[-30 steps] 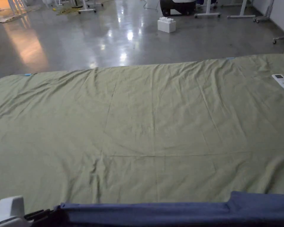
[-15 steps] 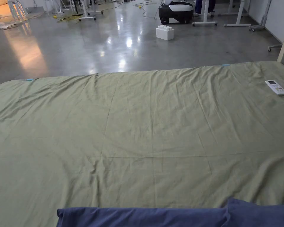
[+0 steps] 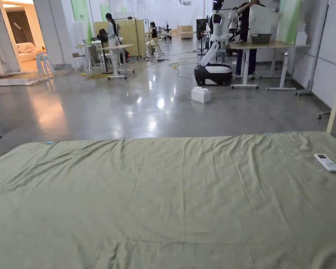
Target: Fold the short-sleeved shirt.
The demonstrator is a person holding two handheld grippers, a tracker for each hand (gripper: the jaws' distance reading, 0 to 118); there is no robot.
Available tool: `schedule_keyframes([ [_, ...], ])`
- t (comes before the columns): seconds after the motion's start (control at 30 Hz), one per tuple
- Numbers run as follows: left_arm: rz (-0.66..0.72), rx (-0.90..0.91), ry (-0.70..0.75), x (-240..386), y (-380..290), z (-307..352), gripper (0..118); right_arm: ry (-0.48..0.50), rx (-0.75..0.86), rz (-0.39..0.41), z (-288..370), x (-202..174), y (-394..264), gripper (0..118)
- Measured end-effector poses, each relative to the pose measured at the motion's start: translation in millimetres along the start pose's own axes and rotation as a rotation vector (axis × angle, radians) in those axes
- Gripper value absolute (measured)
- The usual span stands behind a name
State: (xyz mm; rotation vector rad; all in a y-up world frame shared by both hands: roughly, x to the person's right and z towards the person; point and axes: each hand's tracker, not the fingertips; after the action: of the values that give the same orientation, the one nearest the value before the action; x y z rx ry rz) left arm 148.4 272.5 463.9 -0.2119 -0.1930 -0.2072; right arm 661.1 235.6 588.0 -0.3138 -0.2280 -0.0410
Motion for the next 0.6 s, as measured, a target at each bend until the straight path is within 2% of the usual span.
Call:
schedule_keyframes([
  [0.13,0.091,0.126,-0.041,43.4,38.3,24.9,83,0.059,0.123,0.023,18.3,-41.9,31.6,82],
  [0.3,0.057,0.159,-0.08,79.8,56.7,37.0,83,0.145,0.186,0.109,27.3,-82.9,58.8,81],
  [0.4,0.028,0.159,-0.077,86.4,59.3,43.9,78,0.156,0.209,0.18,32.6,-97.5,63.5,72],
  [0.47,0.027,0.16,-0.079,83.9,60.6,48.8,52,0.178,0.211,0.186,34.8,-102.6,62.4,50],
  [0.5,0.03,0.156,-0.089,82.9,61.3,51.2,34,0.185,0.211,0.183,35.9,-104.6,62.3,40],
  [0.53,0.031,0.156,-0.096,82.0,60.8,51.1,11,0.195,0.202,0.162,36.8,-106.6,63.2,25],
  [0.6,0.059,0.153,-0.119,76.0,58.9,54.2,7,0.223,0.207,0.092,38.7,-106.6,61.8,8],
])
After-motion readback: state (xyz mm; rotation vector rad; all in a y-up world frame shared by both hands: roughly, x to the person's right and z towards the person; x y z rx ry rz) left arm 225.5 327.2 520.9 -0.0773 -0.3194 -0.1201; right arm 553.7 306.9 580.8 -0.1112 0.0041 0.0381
